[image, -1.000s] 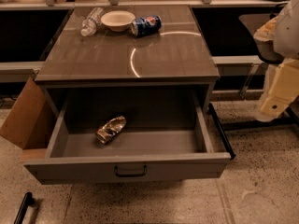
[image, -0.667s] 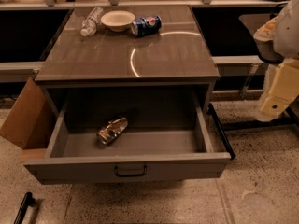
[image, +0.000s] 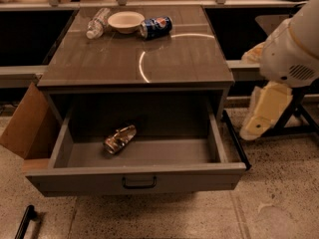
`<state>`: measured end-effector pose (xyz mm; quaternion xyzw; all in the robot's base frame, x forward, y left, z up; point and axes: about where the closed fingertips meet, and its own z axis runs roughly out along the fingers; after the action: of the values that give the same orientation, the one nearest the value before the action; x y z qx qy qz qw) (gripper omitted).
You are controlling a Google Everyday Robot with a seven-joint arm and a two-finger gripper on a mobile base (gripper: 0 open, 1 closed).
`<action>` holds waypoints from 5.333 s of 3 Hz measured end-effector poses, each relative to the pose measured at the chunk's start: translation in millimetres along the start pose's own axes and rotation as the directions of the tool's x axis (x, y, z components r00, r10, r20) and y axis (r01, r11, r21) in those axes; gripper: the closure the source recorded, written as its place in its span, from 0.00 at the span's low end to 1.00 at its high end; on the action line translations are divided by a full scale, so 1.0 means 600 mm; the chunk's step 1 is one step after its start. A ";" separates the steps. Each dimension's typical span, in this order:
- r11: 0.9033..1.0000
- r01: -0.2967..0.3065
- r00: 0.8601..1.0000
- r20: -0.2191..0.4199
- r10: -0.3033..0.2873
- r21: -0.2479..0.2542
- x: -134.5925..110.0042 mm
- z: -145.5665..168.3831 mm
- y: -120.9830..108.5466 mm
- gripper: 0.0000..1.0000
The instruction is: Pick orange can from top drawer and place on counter
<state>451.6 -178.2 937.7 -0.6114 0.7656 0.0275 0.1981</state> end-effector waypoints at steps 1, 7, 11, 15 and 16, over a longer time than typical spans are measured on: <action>0.996 -0.038 0.991 0.128 0.048 -0.083 -0.041 0.078 0.019 0.00; 0.964 0.201 0.947 0.285 -0.146 -0.173 -0.157 0.364 -0.013 0.00; 0.794 0.607 0.764 0.301 -0.571 -0.032 -0.207 0.446 -0.027 0.00; 0.631 0.773 0.618 0.294 -0.729 -0.060 -0.232 0.541 -0.029 0.00; 0.624 0.776 0.623 0.265 -0.736 -0.091 -0.235 0.572 -0.033 0.00</action>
Offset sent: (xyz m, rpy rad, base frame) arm 0.0051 0.0289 -0.0327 0.1143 0.0453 0.0091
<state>587.5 45.1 673.5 -0.8874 0.4046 0.0787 0.2065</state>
